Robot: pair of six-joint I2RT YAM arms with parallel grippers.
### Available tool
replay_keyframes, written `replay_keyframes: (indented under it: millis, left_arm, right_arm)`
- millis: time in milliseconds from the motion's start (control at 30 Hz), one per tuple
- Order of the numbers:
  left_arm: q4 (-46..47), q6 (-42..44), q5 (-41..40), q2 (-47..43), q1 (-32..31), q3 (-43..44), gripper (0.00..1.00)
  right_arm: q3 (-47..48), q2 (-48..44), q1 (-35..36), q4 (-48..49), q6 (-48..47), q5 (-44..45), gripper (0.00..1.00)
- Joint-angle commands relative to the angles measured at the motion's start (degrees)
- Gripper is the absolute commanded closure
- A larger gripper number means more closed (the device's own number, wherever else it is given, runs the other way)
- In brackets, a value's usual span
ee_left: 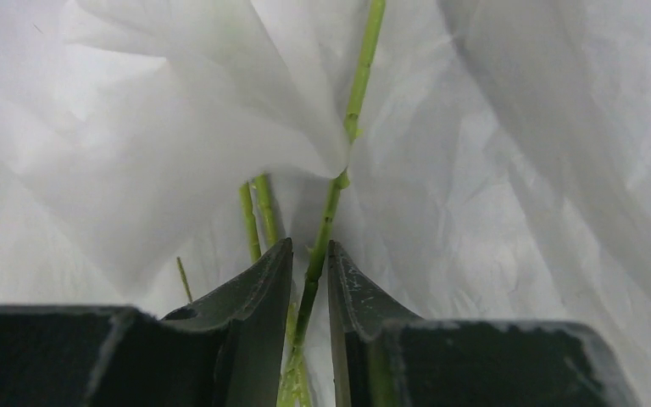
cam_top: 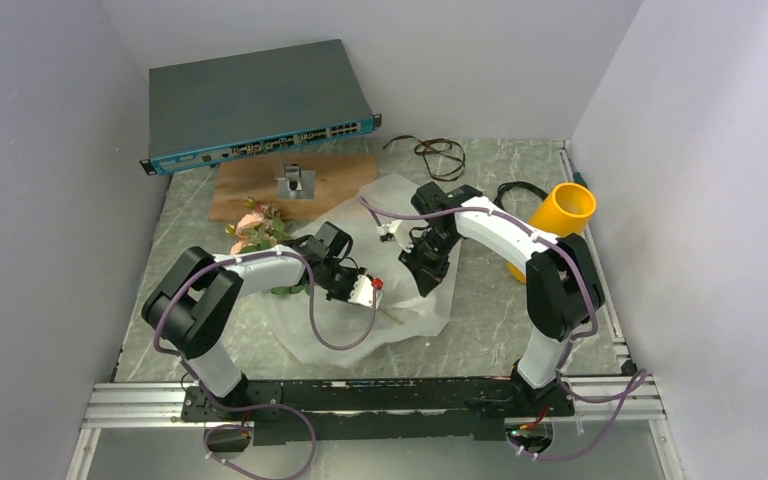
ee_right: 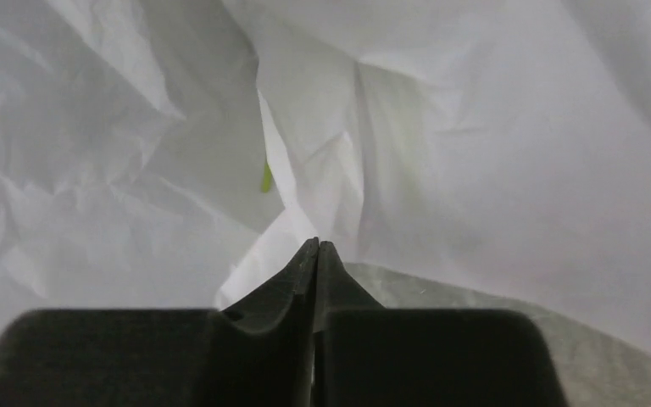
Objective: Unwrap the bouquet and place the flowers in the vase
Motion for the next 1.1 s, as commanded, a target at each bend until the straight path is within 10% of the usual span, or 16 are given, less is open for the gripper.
replay_keyframes:
  millis: [0, 533, 700, 1067]
  left_arm:
    - [0.26, -2.41, -1.75, 1.83, 1.09, -0.21, 0.71]
    - [4.80, -10.75, -0.76, -1.62, 2.60, 1.04, 0.43]
    - [11.70, -16.52, 1.93, -5.49, 2.39, 1.20, 0.34]
    - [23.27, -32.62, 5.95, 0.26, -4.20, 9.13, 0.35]
  right_arm:
    - [0.89, -2.39, -1.07, -5.35, -4.19, -1.57, 1.00]
    - [-7.55, -19.71, -6.50, -15.72, -13.99, -0.09, 0.99]
    - [-8.79, -25.75, -9.51, -15.20, -11.25, 3.21, 0.22]
    - [10.20, -26.97, -15.40, -1.98, 4.82, 0.17, 0.02]
